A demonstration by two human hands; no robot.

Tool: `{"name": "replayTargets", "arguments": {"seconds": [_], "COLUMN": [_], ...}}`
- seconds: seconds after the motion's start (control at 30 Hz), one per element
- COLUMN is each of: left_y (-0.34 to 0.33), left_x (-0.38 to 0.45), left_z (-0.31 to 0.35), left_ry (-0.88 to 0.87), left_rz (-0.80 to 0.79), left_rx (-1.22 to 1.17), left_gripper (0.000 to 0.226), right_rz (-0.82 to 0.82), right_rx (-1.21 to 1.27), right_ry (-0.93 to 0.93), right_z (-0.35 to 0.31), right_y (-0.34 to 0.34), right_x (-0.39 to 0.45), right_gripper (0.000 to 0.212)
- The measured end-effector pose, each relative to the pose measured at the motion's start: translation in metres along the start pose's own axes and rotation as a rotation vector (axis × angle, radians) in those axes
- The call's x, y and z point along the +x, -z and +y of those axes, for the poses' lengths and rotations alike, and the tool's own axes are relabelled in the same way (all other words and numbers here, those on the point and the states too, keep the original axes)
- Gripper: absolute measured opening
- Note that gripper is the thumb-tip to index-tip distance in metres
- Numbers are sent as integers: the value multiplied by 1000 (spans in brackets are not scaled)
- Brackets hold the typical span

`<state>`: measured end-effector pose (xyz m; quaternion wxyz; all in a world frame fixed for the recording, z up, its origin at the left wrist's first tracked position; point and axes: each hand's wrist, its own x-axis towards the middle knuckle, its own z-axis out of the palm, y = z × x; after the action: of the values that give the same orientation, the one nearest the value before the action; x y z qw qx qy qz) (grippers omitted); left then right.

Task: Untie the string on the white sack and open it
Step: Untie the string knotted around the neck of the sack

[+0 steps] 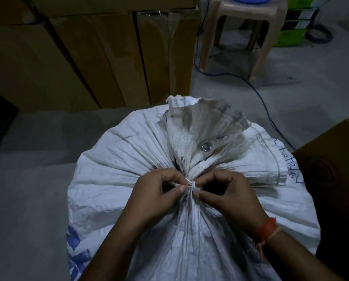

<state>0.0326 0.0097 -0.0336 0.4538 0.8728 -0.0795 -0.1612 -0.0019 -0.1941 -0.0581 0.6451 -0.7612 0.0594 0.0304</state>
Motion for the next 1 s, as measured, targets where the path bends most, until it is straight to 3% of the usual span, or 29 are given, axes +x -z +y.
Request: {"name": "replayTargets", "arguments": {"seconds": [0.27,0.4,1.0], "left_y": [-3,-3,-6], "left_x": [-2,-2,-2], "left_z": [0,-1,-3], "left_ry": [31,24,24], "left_rz": [-19,-24,-28], "left_rx": [-33,-12,-56], "left_gripper": [7,7,17], "right_rz": [-2,-24,-68], "right_rx": [47,17,-8], "right_ry": [-16,-12,46], "right_z": [2,6,9], "right_y": [-4,-2,3], "right_x": [-3,0,3], "right_gripper": [28,21,24]}}
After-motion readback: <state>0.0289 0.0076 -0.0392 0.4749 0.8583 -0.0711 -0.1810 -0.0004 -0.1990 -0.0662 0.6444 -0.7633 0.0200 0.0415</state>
